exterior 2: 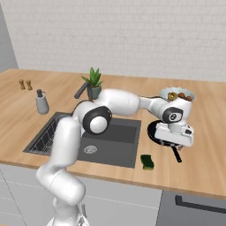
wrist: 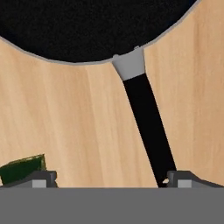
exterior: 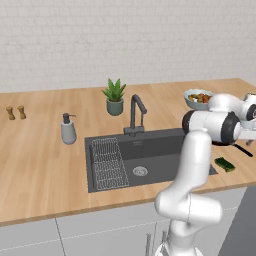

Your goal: Pick the pan and sponge and place them into the sink. Then turn on the water.

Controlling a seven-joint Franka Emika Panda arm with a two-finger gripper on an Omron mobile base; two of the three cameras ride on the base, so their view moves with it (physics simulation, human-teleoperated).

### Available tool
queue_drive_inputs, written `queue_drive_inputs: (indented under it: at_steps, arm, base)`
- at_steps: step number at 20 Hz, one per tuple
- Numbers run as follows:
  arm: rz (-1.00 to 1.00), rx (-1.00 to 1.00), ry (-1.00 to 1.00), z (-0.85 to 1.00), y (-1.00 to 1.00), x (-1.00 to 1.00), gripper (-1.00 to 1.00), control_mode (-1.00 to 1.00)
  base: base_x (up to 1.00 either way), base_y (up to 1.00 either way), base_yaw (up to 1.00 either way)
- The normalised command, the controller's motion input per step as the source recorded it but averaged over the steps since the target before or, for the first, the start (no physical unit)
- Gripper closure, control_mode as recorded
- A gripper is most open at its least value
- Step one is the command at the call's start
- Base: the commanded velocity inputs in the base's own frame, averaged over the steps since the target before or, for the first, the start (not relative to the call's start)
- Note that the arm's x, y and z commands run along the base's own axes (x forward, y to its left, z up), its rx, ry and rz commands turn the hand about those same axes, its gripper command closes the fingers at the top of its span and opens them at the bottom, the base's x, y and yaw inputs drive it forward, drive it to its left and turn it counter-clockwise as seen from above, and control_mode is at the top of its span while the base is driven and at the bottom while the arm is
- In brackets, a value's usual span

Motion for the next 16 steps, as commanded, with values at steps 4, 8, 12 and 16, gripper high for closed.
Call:
queue_drive_inputs:
  at_steps: [4,8,12,16]
  arm:
    - [0.01,0.00,-0.06,-0.27,-0.05,0.00,-1.00,-1.00]
    - [0.00,0.00,-0.03,-0.05,-0.21,0.09,-1.00,-1.00]
    - [0.01,0.00,-0.09,0.00,-0.34,0.13,-1.00,-1.00]
    - [0.02,0.02,-0.07,0.00,-0.28,0.13,-1.00,-1.00]
  base:
    - [0.00,0.00,0.00]
    - [0.00,0.00,0.00]
    - [0.00,0.00,0.00]
    - [0.00,0.00,0.00]
